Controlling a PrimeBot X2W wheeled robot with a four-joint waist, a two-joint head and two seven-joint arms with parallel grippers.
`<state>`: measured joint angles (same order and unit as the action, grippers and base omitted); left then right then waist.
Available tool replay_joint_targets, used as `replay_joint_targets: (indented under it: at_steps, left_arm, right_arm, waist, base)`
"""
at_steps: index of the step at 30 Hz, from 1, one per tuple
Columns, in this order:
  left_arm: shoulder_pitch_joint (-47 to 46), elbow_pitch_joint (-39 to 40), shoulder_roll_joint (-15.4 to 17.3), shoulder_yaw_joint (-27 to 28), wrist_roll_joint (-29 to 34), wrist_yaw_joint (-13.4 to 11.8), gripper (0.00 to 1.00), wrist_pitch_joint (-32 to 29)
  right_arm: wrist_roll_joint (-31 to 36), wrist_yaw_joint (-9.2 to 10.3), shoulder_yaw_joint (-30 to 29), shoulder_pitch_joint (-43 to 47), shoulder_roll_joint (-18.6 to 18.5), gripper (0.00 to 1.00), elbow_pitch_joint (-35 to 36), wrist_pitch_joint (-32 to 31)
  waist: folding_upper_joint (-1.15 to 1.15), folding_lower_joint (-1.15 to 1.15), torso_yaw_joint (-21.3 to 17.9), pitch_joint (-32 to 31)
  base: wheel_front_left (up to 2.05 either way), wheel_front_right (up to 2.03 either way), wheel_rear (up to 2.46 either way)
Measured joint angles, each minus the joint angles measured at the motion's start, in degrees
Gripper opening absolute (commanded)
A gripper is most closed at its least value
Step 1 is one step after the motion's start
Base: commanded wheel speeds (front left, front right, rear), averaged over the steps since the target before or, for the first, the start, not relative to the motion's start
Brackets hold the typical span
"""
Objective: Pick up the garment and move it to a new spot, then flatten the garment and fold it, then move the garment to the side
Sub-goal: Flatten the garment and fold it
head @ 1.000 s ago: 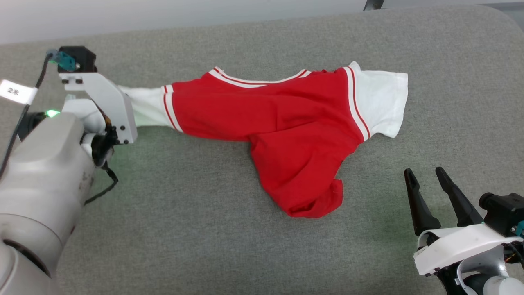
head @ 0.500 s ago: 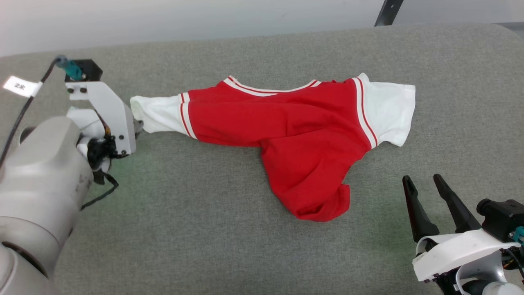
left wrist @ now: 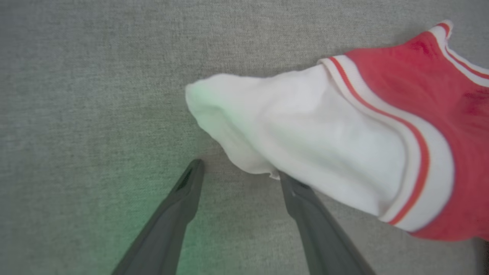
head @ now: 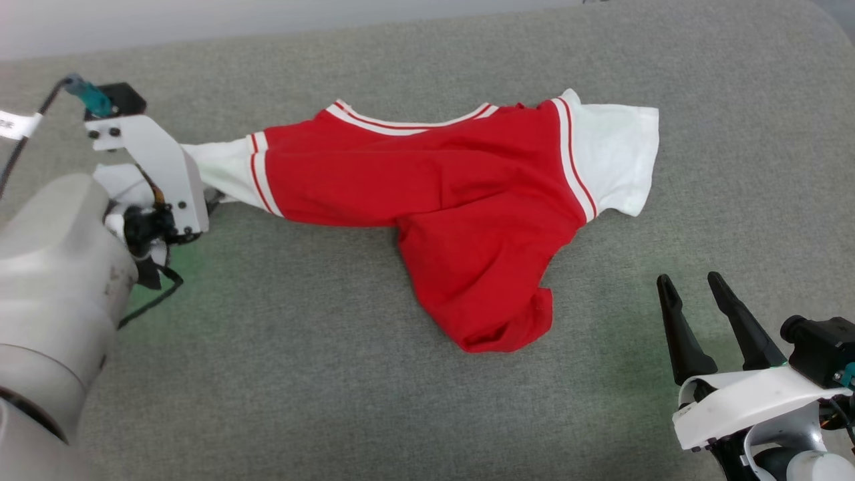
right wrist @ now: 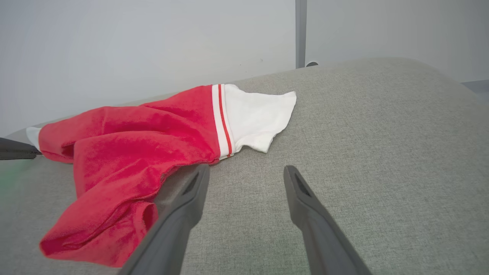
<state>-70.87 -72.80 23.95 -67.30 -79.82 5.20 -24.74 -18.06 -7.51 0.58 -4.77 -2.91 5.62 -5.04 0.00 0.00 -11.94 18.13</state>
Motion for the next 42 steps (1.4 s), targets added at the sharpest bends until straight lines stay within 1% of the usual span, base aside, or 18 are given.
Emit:
replay_joint_targets:
  at_steps: [2,3,4,5,6,9,17,21,26,29,33,35,38,40,42]
  left_arm:
    - [-0.3,-0.1,0.3,0.5,-0.5,0.0,1.00,-0.4]
    - [-0.4,-0.1,0.3,0.9,-0.9,0.0,0.69,-0.4]
    - [-0.5,-0.1,0.4,1.1,-1.4,0.0,0.33,-0.5]
    - [-0.5,-0.1,0.5,1.4,-1.5,0.0,0.09,-0.5]
    - [-0.5,-0.2,0.5,1.8,-1.9,0.0,0.00,-0.3]
    - [-0.3,-0.2,0.6,2.9,-3.2,0.4,0.00,-0.1]
    - [-0.2,1.1,0.0,2.6,-2.9,1.4,0.00,-0.8]
    - [-0.7,3.0,0.3,2.0,-2.7,1.8,0.00,-2.9]
    - [-1.0,6.9,1.8,1.4,-2.5,1.9,0.00,-7.1]
    - [-1.4,10.6,3.3,1.0,-3.0,2.1,0.00,-11.7]
    - [-1.7,15.7,6.7,0.3,-4.2,2.2,0.00,-19.8]
    - [-1.1,18.2,8.9,-0.5,-4.2,1.2,0.00,-22.6]
    - [1.7,21.6,12.0,-0.5,-4.9,-1.4,0.00,-22.9]
    - [4.7,23.9,13.3,-0.1,-5.9,-2.8,0.00,-22.0]
    - [7.9,26.3,14.1,0.0,-7.1,-3.6,0.00,-21.9]
  right_arm:
    - [-0.1,0.00,0.0,0.0,0.0,1.00,-0.2,0.1]
    - [-0.1,0.00,0.0,0.0,0.0,1.00,-0.3,0.4]
    - [-0.1,0.00,0.0,-0.1,0.0,1.00,-0.4,0.5]
    - [-0.1,0.00,0.0,-0.2,0.0,1.00,-0.5,0.5]
    - [-0.1,0.00,-0.1,-0.3,0.0,1.00,-0.6,0.5]
    - [-0.1,0.00,-0.4,-0.5,0.0,1.00,-0.8,0.6]
    - [-0.1,0.00,-0.6,-0.6,0.0,1.00,-1.4,1.0]
    - [-0.1,0.00,-0.7,-0.2,0.0,1.00,-1.8,1.0]
    - [-0.2,0.00,-0.9,0.9,0.0,1.00,-1.8,1.0]
    - [-0.2,0.00,-1.2,1.6,0.0,1.00,-1.6,0.7]
    - [-0.2,0.00,-1.4,2.0,0.0,1.00,-1.2,0.5]
    - [-0.2,0.00,-1.5,2.1,0.0,1.00,-1.0,0.4]
    - [-0.2,0.00,-1.4,2.1,0.0,1.00,-0.8,0.2]
    - [-0.4,0.00,-1.3,2.1,0.0,1.00,-0.8,0.2]
    - [-0.5,0.00,-1.3,2.1,0.0,1.00,-0.8,0.1]
  waist:
    - [0.00,0.00,-0.4,0.5]
    - [0.00,0.00,-0.6,0.7]
    - [0.00,0.00,-0.8,0.9]
    - [0.00,0.00,-0.9,1.1]
    - [0.00,0.00,-0.9,1.3]
    - [0.00,0.00,-0.7,1.4]
    - [0.00,0.00,1.1,0.2]
    - [0.00,0.00,2.2,-1.1]
    - [0.00,0.00,3.7,-3.1]
    - [0.00,0.00,4.7,-4.1]
    - [0.00,0.00,5.8,-5.1]
    - [0.00,0.00,6.3,-5.4]
    - [0.00,0.00,6.5,-5.2]
    - [0.00,0.00,6.5,-5.0]
    - [0.00,0.00,6.5,-4.9]
  base:
    - [0.00,0.00,0.00]
    - [0.00,0.00,0.00]
    - [0.00,0.00,0.00]
    - [0.00,0.00,0.00]
    - [0.00,0.00,0.00]
    - [0.00,0.00,0.00]
    - [0.00,0.00,0.00]
    - [0.00,0.00,0.00]
    - [0.00,0.00,0.00]
    - [0.00,0.00,0.00]
    - [0.00,0.00,0.00]
    - [0.00,0.00,0.00]
    - [0.00,0.00,0.00]
    - [0.00,0.00,0.00]
    - [0.00,0.00,0.00]
